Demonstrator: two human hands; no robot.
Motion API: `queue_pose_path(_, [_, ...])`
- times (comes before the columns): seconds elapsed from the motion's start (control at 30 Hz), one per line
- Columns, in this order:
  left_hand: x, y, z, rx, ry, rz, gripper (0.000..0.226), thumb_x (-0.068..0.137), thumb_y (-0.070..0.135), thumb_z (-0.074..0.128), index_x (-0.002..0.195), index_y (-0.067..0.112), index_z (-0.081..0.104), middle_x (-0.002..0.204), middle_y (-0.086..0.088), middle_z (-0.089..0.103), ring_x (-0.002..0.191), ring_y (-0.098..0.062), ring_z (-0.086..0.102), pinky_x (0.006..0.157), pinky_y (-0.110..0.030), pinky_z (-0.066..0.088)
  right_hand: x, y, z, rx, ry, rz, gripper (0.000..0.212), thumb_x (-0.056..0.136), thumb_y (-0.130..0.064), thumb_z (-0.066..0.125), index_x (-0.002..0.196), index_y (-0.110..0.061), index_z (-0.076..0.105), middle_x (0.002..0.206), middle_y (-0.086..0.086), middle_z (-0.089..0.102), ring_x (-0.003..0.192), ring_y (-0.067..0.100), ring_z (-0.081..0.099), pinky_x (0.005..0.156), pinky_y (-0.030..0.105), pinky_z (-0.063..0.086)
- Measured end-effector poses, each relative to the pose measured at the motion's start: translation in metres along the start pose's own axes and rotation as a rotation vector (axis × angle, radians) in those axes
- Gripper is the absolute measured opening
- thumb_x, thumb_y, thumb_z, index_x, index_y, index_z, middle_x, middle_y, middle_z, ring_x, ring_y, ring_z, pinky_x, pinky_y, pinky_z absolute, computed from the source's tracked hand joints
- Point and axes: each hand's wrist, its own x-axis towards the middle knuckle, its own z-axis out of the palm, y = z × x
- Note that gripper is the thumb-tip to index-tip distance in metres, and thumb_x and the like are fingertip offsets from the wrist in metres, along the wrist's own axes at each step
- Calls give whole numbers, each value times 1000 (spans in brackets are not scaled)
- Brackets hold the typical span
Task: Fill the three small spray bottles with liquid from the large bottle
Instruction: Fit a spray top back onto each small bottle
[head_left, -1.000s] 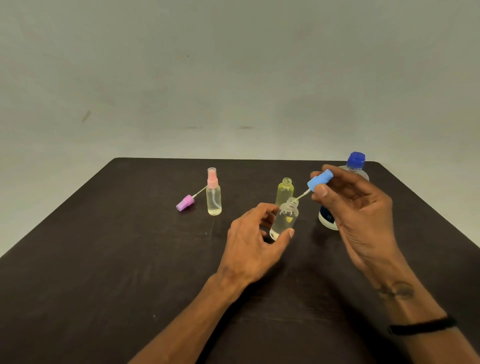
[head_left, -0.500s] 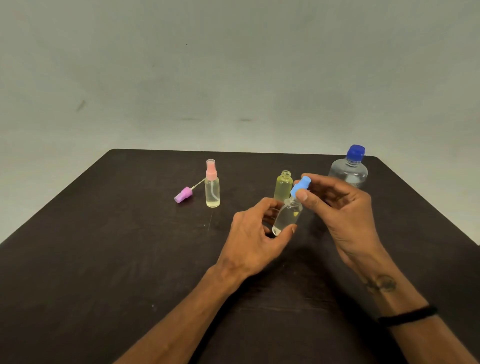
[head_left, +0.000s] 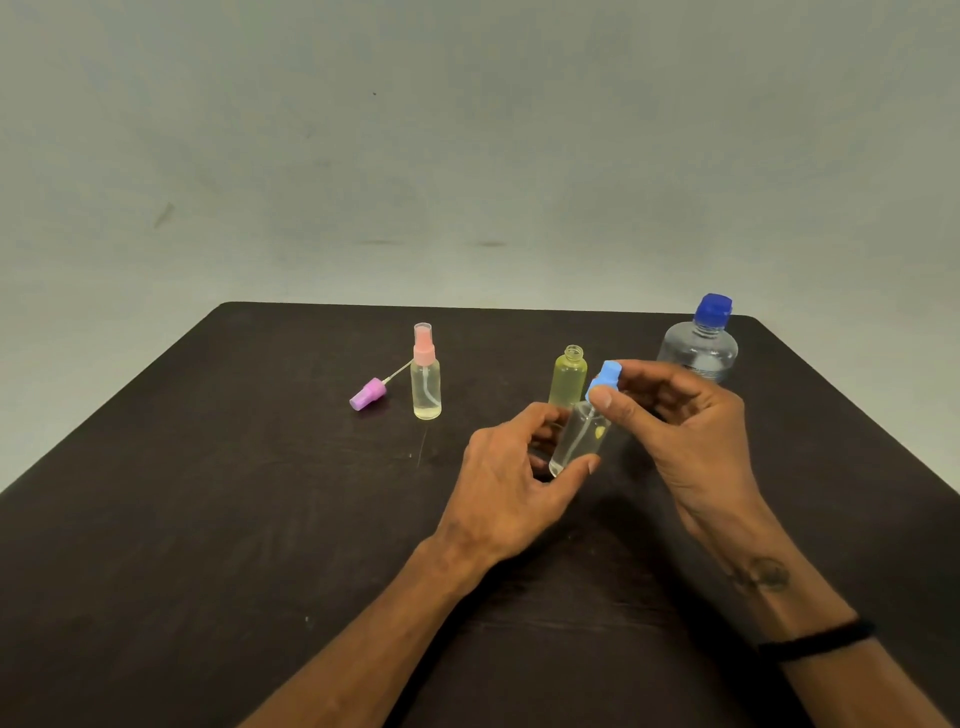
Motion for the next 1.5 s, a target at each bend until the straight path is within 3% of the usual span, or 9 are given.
queue_pose_path(0.23, [0, 2, 0, -59, -9, -24, 44, 89, 33, 83, 128, 22, 66, 104, 26, 67, 101, 8, 68, 82, -10, 56, -1, -2, 2, 55, -44, 52, 53, 73, -38, 85, 123, -23, 75, 115, -2, 81, 112, 17, 76, 96, 37, 61])
queue_pose_path(0.4, [0, 0, -1, -103, 39, -56, 44, 88, 30, 85, 127, 19, 67, 107, 20, 72, 102, 4, 70, 81, -10, 56, 1, -9, 2, 252, -131, 159, 47, 90, -27, 67, 136, -15, 67, 126, 1, 78, 120, 19, 73, 98, 36, 62])
queue_pose_path(0.53, [0, -1, -1, -100, 40, -64, 47, 88, 32, 85, 129, 19, 68, 113, 13, 75, 103, 2, 70, 83, -11, 57, 0, -8, 0, 221, -155, 157, 43, 88, -17, 69, 131, -16, 70, 123, -1, 79, 118, 19, 74, 99, 34, 61])
queue_pose_path(0.67, [0, -1, -1, -88, 16, -61, 48, 89, 34, 83, 131, 20, 66, 114, 14, 74, 103, 4, 70, 83, -11, 57, 1, -2, -3, 156, -123, 135, 41, 84, -20, 76, 124, -15, 74, 123, 2, 79, 119, 22, 74, 100, 40, 60])
queue_pose_path(0.93, [0, 0, -1, -98, -4, -69, 48, 88, 35, 84, 131, 21, 66, 112, 14, 74, 103, 2, 70, 85, -16, 60, -1, 0, 1, 113, -74, 119, 46, 77, -20, 83, 122, -18, 75, 119, -1, 80, 116, 16, 75, 101, 38, 61])
queue_pose_path(1.07, [0, 1, -1, -113, 12, -76, 46, 88, 33, 85, 129, 20, 68, 110, 15, 74, 101, 3, 71, 81, -13, 58, -2, -5, 3, 198, -131, 162, 52, 82, -22, 78, 134, -19, 68, 125, 0, 79, 121, 17, 73, 103, 39, 60])
queue_pose_path(1.23, [0, 1, 0, -100, 8, -67, 46, 88, 34, 84, 129, 21, 67, 113, 14, 74, 103, 1, 71, 84, -16, 60, -4, -9, 2, 264, -187, 193, 45, 94, -16, 65, 138, -15, 64, 128, 7, 77, 124, 21, 72, 102, 37, 59])
queue_pose_path(1.37, [0, 1, -1, -82, -12, -58, 48, 89, 37, 82, 131, 25, 64, 114, 19, 70, 106, 4, 68, 85, -13, 58, -2, -6, 1, 167, -135, 179, 45, 82, -22, 74, 126, -18, 72, 123, 2, 79, 121, 17, 73, 106, 43, 57])
queue_pose_path(1.5, [-1, 1, -1, -82, -32, -59, 49, 89, 36, 82, 133, 24, 64, 110, 22, 67, 106, 8, 67, 84, -10, 56, -3, -4, 2, 120, -51, 146, 46, 71, -24, 85, 116, -19, 77, 113, -1, 81, 113, 17, 76, 99, 36, 61])
